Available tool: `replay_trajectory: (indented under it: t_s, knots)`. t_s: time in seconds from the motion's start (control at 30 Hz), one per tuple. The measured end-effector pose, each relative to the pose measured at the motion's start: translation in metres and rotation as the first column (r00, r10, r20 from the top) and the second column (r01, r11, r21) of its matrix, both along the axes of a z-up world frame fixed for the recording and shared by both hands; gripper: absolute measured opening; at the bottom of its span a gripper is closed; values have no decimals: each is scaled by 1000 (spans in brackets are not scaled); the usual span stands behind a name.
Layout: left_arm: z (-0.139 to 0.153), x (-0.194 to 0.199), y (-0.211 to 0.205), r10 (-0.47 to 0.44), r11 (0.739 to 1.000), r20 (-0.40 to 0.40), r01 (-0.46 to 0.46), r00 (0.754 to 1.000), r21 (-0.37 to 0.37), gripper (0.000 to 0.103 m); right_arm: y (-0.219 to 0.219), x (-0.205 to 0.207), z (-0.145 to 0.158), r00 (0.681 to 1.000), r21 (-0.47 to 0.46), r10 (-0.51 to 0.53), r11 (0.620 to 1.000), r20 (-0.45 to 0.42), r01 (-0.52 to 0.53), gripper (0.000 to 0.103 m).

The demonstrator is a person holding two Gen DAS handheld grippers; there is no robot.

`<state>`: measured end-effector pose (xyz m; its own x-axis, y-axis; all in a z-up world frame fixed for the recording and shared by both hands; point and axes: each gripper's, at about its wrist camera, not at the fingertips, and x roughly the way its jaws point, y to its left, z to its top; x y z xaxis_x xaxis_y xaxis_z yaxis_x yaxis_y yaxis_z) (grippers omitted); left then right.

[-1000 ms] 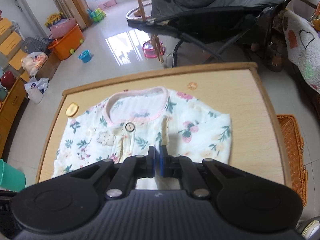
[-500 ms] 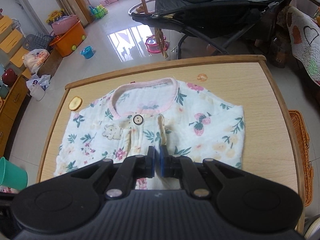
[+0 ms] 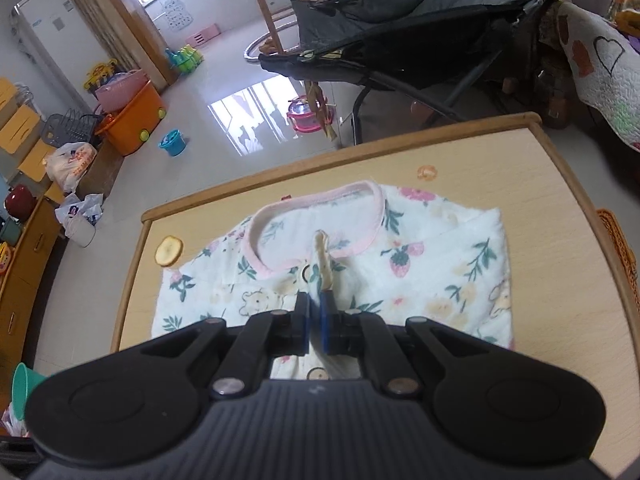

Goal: Fold clothes
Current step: 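Fold the sleeve and side over toward the placket with the right tool, then open the right tool and lift it off the folded garment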

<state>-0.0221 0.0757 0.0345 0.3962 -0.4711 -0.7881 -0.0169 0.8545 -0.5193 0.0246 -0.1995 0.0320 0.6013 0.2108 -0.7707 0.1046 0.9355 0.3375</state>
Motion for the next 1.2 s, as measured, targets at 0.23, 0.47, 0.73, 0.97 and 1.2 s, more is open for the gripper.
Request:
replay_trajectory:
  t_s: [0.23,0.47,0.73,0.97,1.2]
  knots:
    - [-2,0,-5,-14,1000,-3,14,1000,5,24,6,-5,-3,997,36,74,997,4,-74,12]
    - [-3,-1,-1,-8,1000,-5,8,1000,8,24,-7,-15,18,996,35,82,996,35,-83,12]
    - [-1,-3,-4,-19,1000,-1,19,1000,14,24,-7,-25,-1,993,-73,94,992,-77,-100,12]
    - [-2,-5,1,3,998,7,-3,1000,64,24,0,-35,-21,988,-29,101,994,-117,-105,12]
    - [3,-8,16,50,994,59,-55,997,94,32,-17,-52,8,998,8,53,999,13,-54,12]
